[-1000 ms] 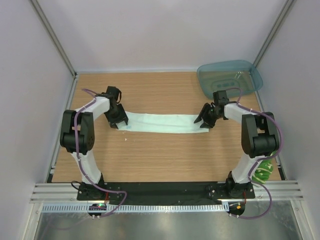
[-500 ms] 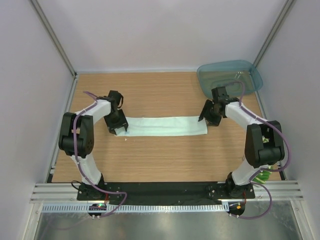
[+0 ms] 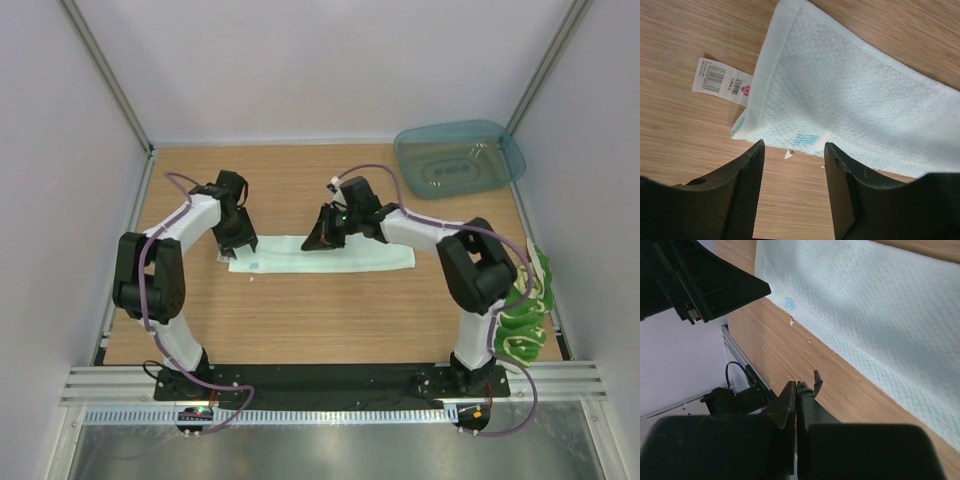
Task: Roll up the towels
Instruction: Fold the towel
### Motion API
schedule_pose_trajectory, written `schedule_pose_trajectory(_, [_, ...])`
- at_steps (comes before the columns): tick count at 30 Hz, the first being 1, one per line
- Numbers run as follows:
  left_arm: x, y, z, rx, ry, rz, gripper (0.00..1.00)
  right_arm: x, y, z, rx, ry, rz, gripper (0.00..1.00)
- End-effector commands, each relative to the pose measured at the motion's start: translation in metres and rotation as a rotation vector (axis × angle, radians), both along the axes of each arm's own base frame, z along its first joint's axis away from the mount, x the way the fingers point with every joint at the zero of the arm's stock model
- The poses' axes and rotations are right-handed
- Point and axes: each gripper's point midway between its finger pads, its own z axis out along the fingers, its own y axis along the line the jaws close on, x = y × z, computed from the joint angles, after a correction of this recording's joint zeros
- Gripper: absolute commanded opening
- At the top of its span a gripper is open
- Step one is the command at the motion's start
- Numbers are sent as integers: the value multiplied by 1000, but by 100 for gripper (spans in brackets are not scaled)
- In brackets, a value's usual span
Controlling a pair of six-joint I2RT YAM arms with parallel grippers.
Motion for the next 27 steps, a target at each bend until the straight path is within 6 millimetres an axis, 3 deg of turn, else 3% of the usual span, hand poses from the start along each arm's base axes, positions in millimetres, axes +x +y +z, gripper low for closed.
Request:
schedule_pose_trajectory(1, [2,0,-8,3,-8,-17,52,-2,46,19,194,31,112,1])
schedule_pose_trajectory(2, [-1,1,-12,8,2,-15,52,-5,52,7,209,79,133,1])
schedule_pose_trajectory(4, [-2,2,-21,15,21,-16,52,-5,60,2,254,88,153,1])
schedule_pose_trajectory(9, [-6,8,-39,47,73,-15,51,-9,59,-31,229,157,150,1])
schedule_pose_trajectory(16, [-8,15,-53,87,102,-4,51,-19,21,-92,-82,180,122,1])
schedule_pose_trajectory(20, [-10,20,-59,112,117,0,51,-25,5,-104,-114,197,127,1])
schedule_pose_trajectory(27, [-12,28,-62,155,128,6,51,-23,-45,-121,-72,280,53,1])
